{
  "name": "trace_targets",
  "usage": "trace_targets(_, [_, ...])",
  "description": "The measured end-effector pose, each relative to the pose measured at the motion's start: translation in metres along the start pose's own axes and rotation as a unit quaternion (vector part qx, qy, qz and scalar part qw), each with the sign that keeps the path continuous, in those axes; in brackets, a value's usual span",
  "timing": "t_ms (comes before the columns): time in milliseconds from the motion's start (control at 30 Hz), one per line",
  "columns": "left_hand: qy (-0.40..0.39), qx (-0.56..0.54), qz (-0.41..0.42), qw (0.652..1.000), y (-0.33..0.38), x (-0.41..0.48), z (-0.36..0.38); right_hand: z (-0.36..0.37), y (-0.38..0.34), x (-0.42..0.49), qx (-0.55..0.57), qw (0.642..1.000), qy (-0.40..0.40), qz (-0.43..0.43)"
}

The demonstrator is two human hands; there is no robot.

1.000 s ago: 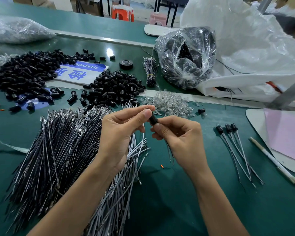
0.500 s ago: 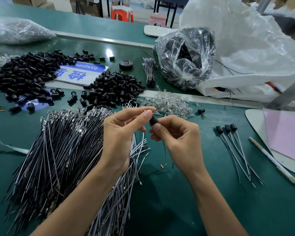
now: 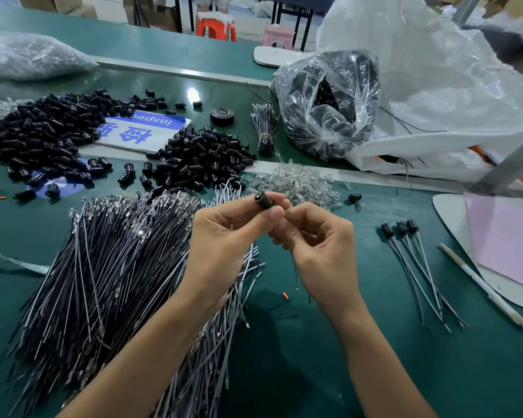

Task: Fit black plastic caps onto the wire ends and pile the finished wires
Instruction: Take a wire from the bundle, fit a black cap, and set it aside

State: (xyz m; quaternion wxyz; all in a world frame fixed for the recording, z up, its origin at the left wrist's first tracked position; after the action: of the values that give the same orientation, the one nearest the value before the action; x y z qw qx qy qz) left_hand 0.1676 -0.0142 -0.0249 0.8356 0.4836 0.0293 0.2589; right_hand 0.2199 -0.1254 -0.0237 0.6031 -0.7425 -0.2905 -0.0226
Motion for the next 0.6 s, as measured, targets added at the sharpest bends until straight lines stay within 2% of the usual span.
trace_targets(600, [0.036, -0.013, 0.068, 0.997, 0.015, 0.005, -0.005, 0.012, -0.008, -0.001, -0.031, 0.999, -0.017, -0.041])
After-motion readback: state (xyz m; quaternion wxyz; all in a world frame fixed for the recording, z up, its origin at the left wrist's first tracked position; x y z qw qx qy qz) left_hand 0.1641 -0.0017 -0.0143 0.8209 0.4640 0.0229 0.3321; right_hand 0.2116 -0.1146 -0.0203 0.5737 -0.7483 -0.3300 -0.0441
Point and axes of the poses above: each hand's wrist, its own x-axis towards the middle knuckle, its own z-axis out of the palm, y = z × x, the point moved 2 cm from there along x, towards the middle knuckle, and after that the axes turned 8 degrees about -x, right-handed, at the moved point
